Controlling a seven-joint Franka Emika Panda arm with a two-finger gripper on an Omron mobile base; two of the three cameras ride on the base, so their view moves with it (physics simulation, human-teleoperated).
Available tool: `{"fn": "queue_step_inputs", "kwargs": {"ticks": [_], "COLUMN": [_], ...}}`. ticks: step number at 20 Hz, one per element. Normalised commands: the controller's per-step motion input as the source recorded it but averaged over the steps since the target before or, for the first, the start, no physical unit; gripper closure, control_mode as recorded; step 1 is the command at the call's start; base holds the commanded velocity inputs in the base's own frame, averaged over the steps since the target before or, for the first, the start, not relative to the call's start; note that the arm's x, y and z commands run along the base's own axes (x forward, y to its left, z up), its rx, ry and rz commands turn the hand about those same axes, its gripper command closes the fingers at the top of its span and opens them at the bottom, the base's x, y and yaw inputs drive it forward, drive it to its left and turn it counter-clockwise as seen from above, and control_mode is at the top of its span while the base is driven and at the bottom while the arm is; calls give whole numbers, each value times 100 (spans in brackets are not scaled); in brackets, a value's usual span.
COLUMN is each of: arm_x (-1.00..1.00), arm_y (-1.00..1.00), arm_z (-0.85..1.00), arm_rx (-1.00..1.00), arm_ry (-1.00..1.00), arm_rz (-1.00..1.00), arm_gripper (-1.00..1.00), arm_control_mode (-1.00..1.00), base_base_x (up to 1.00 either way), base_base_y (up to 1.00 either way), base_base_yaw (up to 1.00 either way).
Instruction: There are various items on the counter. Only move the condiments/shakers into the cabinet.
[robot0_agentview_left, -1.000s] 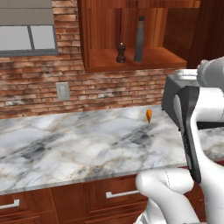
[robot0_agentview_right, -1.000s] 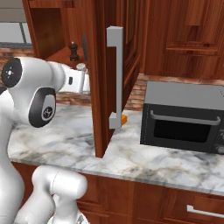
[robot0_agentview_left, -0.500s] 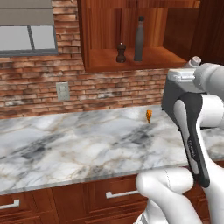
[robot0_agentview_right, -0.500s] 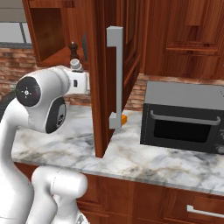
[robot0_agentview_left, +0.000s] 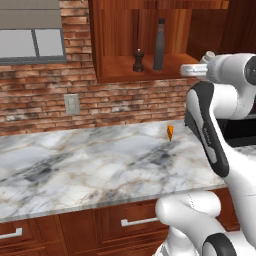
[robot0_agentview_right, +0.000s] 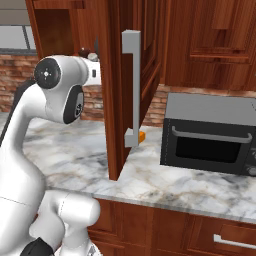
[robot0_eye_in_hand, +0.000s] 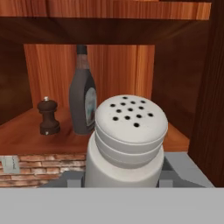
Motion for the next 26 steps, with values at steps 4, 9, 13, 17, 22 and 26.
{"fn": "queue_step_inputs", "kwargs": {"ticks": [4,9,13,17,22,26], "arm_x": [47,41,47,44,45,45], "arm_y": [0,0,0,-19,-18,-1], "arm_z": [-5,-5,-6,0,-3,-15], "arm_rx": [0,0,-1,0,0,-5], "arm_ry": [2,0,0,0,0,4], "arm_rz": [0,0,0,0,0,0], "arm_gripper": [100,100,100,100,100,100], "arm_control_mode": [-100,-100,-100,-100,-100,-100], "base_base_x": [0,0,0,0,0,0], "base_base_y": [0,0,0,0,0,0], "base_base_yaw": [0,0,0,0,0,0]}}
